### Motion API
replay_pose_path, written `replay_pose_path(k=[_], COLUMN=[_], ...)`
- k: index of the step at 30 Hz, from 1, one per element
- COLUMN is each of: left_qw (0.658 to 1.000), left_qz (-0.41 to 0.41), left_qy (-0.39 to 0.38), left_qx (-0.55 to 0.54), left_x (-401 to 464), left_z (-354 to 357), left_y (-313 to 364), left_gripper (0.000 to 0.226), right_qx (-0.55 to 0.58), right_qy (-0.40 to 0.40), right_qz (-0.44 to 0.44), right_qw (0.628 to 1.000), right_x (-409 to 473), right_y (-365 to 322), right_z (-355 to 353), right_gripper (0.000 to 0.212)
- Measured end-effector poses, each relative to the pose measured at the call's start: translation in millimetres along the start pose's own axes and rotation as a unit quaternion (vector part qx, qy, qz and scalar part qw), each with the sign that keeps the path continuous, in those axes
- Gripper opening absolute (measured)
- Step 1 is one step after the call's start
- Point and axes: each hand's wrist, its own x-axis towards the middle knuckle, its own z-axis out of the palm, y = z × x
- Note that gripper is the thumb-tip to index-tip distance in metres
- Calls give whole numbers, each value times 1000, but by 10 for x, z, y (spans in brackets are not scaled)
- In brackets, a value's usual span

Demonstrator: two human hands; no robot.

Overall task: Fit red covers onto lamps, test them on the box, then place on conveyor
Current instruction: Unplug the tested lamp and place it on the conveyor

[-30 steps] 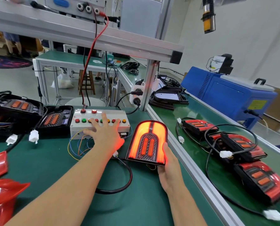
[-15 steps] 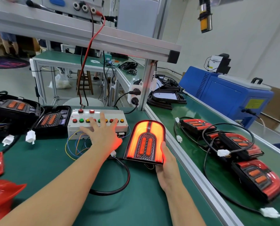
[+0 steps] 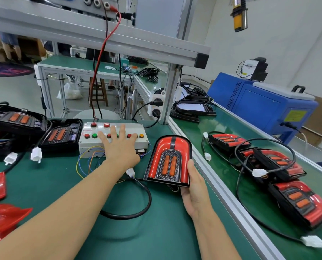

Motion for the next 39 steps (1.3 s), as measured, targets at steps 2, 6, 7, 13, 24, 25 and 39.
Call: replay_pose_path(k=[2, 6, 7, 13, 24, 25, 39], left_qw=[1000, 999, 999, 999, 999, 999, 999], left_qz=[11, 24, 27, 32, 32, 32, 31], left_qy=[8, 4, 4, 0, 5, 6, -7], left_qx=[15, 28, 31, 38, 42, 42, 23], left_x=[13, 62, 71, 67, 61, 63, 36], left_z=[-6, -57, -65, -64, -44, -47, -59], left_y=[0, 5, 1, -8, -22, -23, -52], left_gripper=[74, 70, 69, 73, 74, 74, 75], right_qx=[6, 9, 8, 0, -9, -10, -6], right_qy=[4, 4, 3, 1, 6, 5, -12], right_qz=[2, 3, 4, 6, 16, 18, 34], right_qw=[1000, 1000, 1000, 1000, 1000, 1000, 999], right_x=[-2, -10, -14, -30, -38, -33, -12], right_y=[2, -6, -10, -18, -54, -61, -121], right_z=[1, 4, 6, 4, 14, 14, 10], right_gripper=[41, 42, 44, 42, 37, 37, 33])
